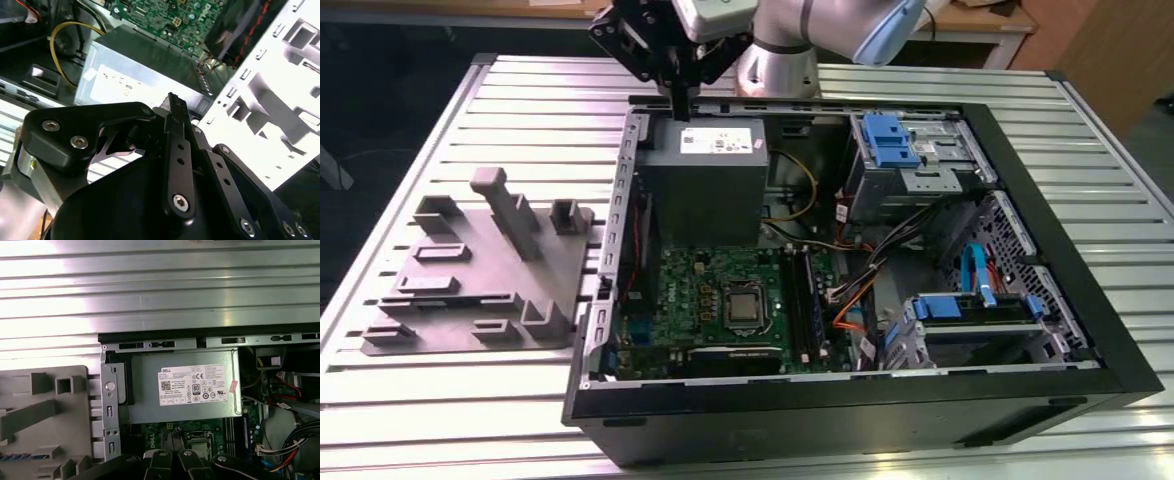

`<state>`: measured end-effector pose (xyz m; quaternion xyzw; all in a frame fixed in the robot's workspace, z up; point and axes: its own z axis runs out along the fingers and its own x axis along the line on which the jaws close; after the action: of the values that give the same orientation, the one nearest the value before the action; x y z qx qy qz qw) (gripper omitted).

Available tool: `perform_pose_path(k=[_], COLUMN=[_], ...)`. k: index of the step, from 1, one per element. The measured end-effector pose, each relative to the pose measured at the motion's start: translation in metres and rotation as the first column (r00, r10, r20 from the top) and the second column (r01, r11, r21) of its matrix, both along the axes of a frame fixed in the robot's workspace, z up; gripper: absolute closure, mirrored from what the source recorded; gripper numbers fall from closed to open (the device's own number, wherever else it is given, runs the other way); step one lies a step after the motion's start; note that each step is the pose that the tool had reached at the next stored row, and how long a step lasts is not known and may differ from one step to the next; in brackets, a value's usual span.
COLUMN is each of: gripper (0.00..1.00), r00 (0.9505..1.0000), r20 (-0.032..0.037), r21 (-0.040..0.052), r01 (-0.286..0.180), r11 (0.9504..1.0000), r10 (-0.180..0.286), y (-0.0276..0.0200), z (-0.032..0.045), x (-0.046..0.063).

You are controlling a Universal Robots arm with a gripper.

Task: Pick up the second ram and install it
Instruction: 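Reach for the second ram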

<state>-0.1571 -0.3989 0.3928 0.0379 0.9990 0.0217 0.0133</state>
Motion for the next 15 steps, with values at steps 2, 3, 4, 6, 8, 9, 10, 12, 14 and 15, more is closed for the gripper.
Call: perform_pose_path(k=[2,3,4,6,8,9,10,12,14,15], gripper=[0.9,0.9,0.9,0.9,0.9,0.9,0.9,0.9,0.9,0.9], r00=[1.0,1.0,1.0,1.0,1.0,1.0,1.0,1.0,1.0,1.0], r20=[0.0001,0.0002,0.0002,0.0004,0.0004,0.0005,0.0005,0.0006,0.0006,0.0007], r21=[0.0,0.0001,0.0,0.0,0.0,0.0,0.0,0.0,0.0,0.0001], r01=[0.0,0.0,0.0,0.0,0.0,0.0,0.0,0.0,0.0,0.0], r11=[1.0,1.0,1.0,1.0,1.0,1.0,1.0,1.0,1.0,1.0], r10=[0.0,0.0,0.0,0.0,0.0,0.0,0.0,0.0,0.0,0.0], y=[0.0,0.0,0.0,0.0,0.0,0.0,0.0,0.0,0.0,0.0], z=[-0.0001,-0.0002,-0.0002,-0.0003,-0.0003,-0.0004,-0.0005,-0.0006,-0.0007,-0.0008], x=[-0.005,-0.007,-0.01,-0.016,-0.021,-0.023,-0.026,-0.03,-0.035,-0.038])
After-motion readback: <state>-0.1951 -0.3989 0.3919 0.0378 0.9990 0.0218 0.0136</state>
